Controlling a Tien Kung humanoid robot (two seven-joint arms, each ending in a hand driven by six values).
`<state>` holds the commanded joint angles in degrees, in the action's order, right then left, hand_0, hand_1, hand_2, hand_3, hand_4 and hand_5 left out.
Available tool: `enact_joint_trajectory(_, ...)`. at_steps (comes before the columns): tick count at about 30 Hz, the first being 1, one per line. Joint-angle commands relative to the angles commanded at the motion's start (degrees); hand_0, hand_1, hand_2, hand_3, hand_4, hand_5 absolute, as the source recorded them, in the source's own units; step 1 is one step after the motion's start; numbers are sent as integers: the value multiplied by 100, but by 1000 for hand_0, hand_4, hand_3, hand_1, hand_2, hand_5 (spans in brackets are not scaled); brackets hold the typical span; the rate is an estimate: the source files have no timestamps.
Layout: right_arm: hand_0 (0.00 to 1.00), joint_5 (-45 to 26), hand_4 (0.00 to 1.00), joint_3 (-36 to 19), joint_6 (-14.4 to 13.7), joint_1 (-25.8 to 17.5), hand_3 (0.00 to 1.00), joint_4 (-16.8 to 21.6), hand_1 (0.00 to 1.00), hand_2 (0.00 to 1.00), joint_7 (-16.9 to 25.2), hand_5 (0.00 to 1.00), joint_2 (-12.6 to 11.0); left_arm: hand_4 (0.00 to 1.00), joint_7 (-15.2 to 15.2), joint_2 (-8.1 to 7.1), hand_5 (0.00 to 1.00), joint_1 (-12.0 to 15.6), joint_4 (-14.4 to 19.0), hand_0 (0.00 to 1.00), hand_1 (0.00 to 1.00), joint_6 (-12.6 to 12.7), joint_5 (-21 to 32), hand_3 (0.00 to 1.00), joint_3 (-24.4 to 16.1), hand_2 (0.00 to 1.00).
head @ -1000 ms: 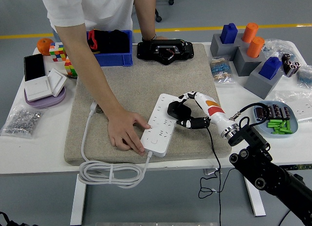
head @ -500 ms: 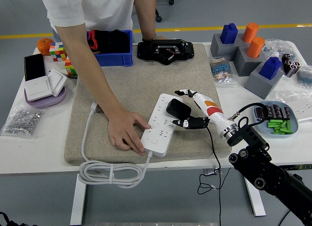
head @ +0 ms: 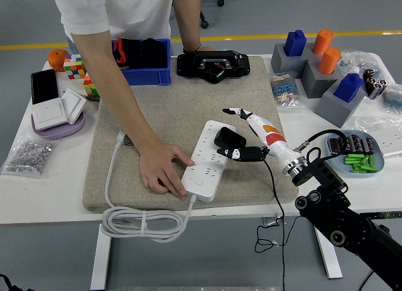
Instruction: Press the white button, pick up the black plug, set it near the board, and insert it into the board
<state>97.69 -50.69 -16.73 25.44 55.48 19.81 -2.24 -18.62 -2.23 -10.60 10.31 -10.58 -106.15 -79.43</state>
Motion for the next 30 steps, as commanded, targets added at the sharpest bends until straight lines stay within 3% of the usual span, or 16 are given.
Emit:
enact_joint_trajectory(5,887,43,998,-101,-2,-182,879,378,903,869,22,371,-85,561,2,4,202,12,0,691,637,15,43,638,5,615)
enact_joint_trajectory(6,887,41,998,-117,-7,-216,825,434,889,837,39,394,-101,561,4,5,202,12,0,691,637,18,55,638,8,615)
enact_joint_trajectory(9,887,27,998,-161,-70,-321,825,553,889,837,200,394,-156,561,7,8,202,10,0,691,637,26,75,638,10,615)
enact_joint_trajectory(11,887,13,998,-151,-85,-365,825,551,889,837,247,394,-184,561,7,10,202,9,0,691,637,30,87,638,8,615)
enact_joint_trajectory(12,875,20,998,-142,-87,-383,726,536,801,730,254,413,-197,560,8,12,200,8,0,691,636,33,96,639,7,614)
enact_joint_trajectory(30,871,-90,998,253,-53,-374,695,323,787,711,218,433,-176,561,19,19,203,-16,0,691,636,57,170,639,3,615)
